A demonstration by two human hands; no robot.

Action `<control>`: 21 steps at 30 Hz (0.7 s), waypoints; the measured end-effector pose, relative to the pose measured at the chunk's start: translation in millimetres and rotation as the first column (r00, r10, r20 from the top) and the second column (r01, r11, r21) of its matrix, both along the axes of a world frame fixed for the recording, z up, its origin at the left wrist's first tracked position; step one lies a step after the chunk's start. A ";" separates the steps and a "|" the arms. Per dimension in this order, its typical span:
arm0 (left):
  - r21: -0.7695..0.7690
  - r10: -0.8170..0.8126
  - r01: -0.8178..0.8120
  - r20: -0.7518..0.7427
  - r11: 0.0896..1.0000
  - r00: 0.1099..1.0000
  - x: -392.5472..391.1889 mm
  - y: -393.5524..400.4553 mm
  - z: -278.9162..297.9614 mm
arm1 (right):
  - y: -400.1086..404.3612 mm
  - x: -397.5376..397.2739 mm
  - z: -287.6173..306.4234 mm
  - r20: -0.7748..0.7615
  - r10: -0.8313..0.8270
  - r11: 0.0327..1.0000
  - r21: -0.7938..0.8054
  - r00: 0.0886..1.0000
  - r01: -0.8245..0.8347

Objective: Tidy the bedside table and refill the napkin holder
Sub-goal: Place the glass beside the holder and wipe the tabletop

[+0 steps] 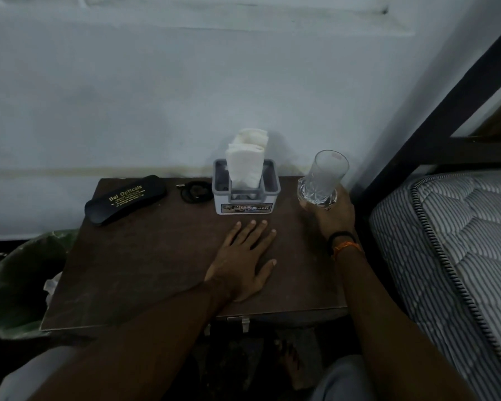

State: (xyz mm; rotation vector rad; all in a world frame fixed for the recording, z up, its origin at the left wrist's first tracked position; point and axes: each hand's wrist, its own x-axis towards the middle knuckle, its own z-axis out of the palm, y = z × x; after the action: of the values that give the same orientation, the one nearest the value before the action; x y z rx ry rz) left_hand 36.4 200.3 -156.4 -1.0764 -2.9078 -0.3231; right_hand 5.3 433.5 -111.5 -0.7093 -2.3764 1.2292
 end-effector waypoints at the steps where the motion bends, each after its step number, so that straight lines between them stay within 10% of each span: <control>1: 0.001 -0.002 0.002 0.004 1.000 1.000 -0.1 0.0 0.4 | -0.6 0.8 -0.7 0.002 -0.003 1.000 0.007 1.000 0.003; 9: 0.016 -0.001 0.000 0.014 1.000 1.000 -0.7 -0.5 -0.4 | -35.3 23.3 11.7 0.012 -0.239 0.964 0.124 0.971 0.236; 21: 0.424 0.054 -0.107 0.135 0.899 0.989 18.1 -18.5 -3.2 | -94.9 27.7 12.3 0.105 0.127 0.987 -0.114 0.986 -0.115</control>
State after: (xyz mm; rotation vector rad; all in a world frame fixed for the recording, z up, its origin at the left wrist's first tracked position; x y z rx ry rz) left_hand 54.6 181.8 -159.6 -0.8861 -2.7618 -1.0033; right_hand 33.0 338.6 -99.2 -0.6921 -2.4923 1.4123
